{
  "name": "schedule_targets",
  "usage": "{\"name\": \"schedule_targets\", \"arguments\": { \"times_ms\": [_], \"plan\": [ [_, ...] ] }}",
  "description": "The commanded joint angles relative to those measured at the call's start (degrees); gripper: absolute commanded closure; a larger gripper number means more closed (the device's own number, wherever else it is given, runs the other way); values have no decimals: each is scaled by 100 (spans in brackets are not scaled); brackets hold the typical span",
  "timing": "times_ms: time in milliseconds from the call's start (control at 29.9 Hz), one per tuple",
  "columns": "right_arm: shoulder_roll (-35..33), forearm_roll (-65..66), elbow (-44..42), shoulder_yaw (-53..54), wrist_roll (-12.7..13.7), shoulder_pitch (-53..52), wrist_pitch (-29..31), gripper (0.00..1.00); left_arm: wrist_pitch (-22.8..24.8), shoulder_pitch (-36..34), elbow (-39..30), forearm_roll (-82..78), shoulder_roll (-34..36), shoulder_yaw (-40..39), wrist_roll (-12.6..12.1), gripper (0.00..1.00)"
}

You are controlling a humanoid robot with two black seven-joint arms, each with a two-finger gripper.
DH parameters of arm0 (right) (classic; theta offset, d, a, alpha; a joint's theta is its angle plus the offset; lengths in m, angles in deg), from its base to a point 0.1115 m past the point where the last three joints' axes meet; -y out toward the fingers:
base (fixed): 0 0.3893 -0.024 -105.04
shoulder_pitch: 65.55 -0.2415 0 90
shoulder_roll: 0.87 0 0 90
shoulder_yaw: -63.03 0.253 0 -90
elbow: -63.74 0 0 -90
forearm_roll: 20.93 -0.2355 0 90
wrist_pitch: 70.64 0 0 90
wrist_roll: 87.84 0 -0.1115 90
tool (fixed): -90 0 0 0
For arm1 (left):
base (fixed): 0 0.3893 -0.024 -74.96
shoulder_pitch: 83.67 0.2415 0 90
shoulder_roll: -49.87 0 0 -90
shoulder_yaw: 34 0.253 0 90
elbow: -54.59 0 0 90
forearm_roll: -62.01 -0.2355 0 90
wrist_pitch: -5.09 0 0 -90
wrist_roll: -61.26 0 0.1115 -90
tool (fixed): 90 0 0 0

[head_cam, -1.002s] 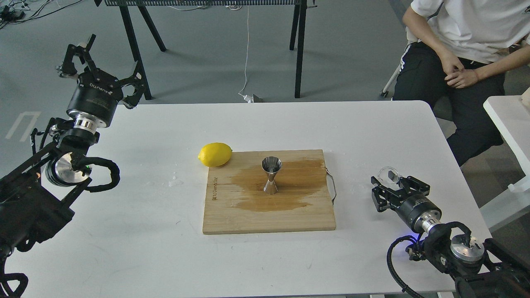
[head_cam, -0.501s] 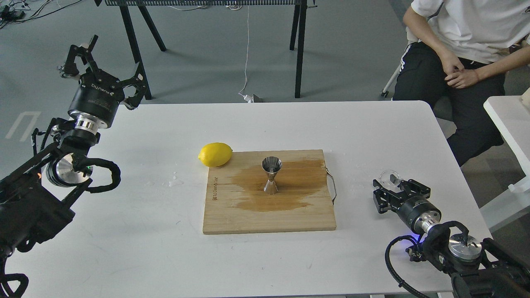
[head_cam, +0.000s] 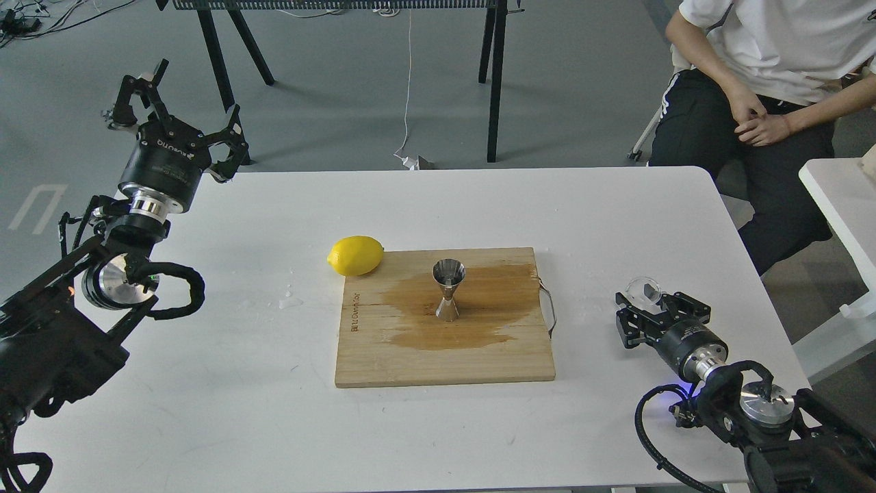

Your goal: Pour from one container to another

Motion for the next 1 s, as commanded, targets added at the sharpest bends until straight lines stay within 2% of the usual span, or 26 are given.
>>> {"name": "schedule_targets", "arguments": {
  "times_ms": [0,267,367,601,635,668,869,902,969],
  "plan": [
    [-1,0,0,0,-17,-7,9,7,0,0,0,0,-3,1,0,0],
    [0,8,-18,-9,-70,1,9,3,0,-9,0,-8,-11,1,0,0],
    [-1,8,-9,-9,-70,1,26,6,0,-9,9,0,-11,1,0,0],
    [8,8,0,-17,-53,1,167,49,0,-9,0,0,6,1,0,0],
    [8,8,0,-17,-61,1,176,55,0,-9,9,0,6,1,0,0],
    [8,8,-9,-17,-61,-7,176,56,0,-9,0,0,6,1,0,0],
    [17,17,-26,-17,-61,-7,150,54,0,-9,0,0,6,1,0,0],
    [17,17,-61,-17,-61,-7,158,46,0,-9,0,0,6,1,0,0],
    [17,17,-105,-17,-61,-16,123,16,0,-18,0,0,6,1,0,0]
  ]
}}
